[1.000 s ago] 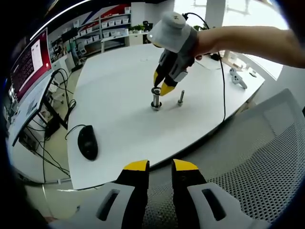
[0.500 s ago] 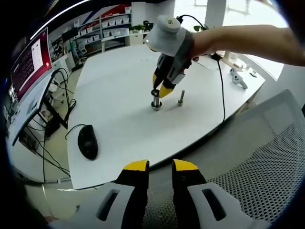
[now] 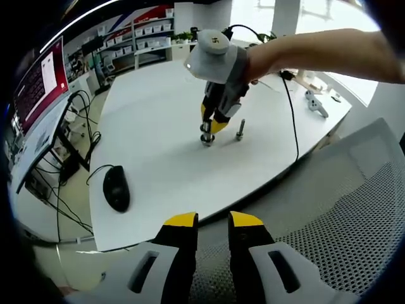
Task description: Place the washer onto the threaded stud by aligning its center hole with the stud, sliding it down to the base, and recovering from edge contact or off-axis alignment until the washer reaches the visible bottom stop.
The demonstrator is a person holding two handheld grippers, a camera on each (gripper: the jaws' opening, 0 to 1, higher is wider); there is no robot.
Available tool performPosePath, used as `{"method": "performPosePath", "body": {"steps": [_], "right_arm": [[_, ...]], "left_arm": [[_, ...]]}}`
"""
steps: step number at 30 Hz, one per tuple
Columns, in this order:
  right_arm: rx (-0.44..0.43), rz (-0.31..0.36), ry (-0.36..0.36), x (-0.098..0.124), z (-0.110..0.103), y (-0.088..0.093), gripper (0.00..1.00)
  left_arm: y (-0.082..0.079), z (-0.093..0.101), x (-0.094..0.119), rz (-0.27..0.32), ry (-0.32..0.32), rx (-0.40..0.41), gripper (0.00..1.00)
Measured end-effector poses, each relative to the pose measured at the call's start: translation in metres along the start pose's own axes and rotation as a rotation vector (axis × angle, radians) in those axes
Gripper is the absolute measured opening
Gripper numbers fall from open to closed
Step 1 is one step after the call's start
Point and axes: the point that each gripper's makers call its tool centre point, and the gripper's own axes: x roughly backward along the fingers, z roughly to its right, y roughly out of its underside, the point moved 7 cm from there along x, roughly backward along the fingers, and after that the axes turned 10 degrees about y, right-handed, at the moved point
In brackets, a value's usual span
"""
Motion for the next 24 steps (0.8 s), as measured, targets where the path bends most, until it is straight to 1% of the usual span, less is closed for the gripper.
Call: {"method": "performPosePath", "body": {"steps": [11, 17, 19, 21, 24], "right_arm": [[0.005, -0.038, -0.031, -0.014, -0.009, 0.005, 0.23], [0.003, -0.046, -0.04, -0.013, -0.011, 0.004, 0.23], [0.017, -0.054, -0.042, -0.014, -0.012, 0.005, 0.23], [0.016, -0.062, -0.049, -0.017, -0.014, 0.004, 0.23], [0.009, -0.065, -0.055, -0.015, -0.014, 0.004, 0.23]], "left_arm": [[0.0, 0.0, 0.0, 0.001, 0.001, 0.0, 0.17], [0.0, 0.0, 0.0, 0.0, 0.001, 0.0, 0.17], [0.0, 0.0, 0.0, 0.003, 0.0, 0.002, 0.17], [0.0, 0.0, 0.0, 0.002, 0.0, 0.002, 0.17], [0.0, 0.0, 0.0, 0.003, 0.0, 0.001, 0.17]]}}
